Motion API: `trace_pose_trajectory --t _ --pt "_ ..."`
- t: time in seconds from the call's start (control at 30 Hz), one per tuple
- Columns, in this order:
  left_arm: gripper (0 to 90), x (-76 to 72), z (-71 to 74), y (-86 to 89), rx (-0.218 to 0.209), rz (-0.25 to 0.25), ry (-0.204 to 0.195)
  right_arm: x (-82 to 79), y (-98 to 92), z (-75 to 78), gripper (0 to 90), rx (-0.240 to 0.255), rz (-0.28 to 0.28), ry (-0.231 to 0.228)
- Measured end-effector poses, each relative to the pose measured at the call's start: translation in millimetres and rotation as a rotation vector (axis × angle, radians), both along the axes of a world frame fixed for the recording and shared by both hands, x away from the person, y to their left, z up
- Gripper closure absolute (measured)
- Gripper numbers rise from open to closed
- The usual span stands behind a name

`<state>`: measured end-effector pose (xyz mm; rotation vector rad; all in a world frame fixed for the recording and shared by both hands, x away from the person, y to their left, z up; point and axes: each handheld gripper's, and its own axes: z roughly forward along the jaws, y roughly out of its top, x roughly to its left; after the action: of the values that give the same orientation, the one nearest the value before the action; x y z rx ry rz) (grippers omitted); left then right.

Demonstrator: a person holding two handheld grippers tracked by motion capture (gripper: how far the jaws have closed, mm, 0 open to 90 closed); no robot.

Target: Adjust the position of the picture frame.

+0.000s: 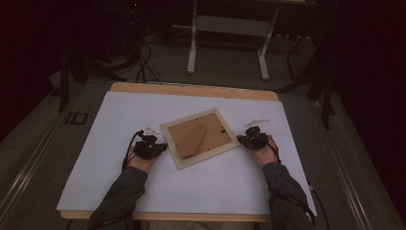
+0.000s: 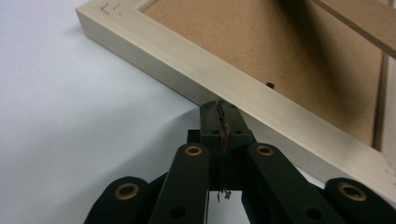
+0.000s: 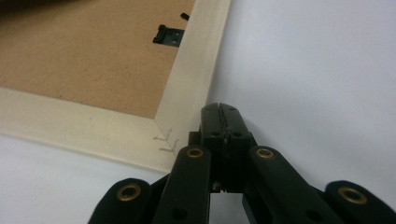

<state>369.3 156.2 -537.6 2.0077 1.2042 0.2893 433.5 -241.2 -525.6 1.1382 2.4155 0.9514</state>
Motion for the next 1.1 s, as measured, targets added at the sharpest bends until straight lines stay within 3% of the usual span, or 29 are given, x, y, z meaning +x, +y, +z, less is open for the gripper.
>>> trace_pose_trajectory --t 0.37,0.5,0.73,0.9,1.1 --pt "90.0 3.1 -0.3 2.3 -0.008 0.006 0.002 -23.9 -0.6 -0.8 89.8 0.005 0.026 -0.008" --pt "90.0 4.2 0.3 1.9 -0.001 0.008 0.005 -23.0 -1.0 -0.5 89.6 0.006 0.033 -0.003" --pt "90.0 6.2 1.1 2.2 0.001 0.014 0.017 -11.0 3.9 -2.1 89.8 0.031 -0.007 0.011" --pt "90.0 10.3 2.3 1.7 0.014 0.021 0.018 -18.6 1.7 -4.3 89.9 0.067 -0.011 0.015" --pt "90.0 13.5 2.6 2.4 0.02 0.029 0.019 -30.5 2.5 -4.7 90.0 0.075 -0.022 0.017"
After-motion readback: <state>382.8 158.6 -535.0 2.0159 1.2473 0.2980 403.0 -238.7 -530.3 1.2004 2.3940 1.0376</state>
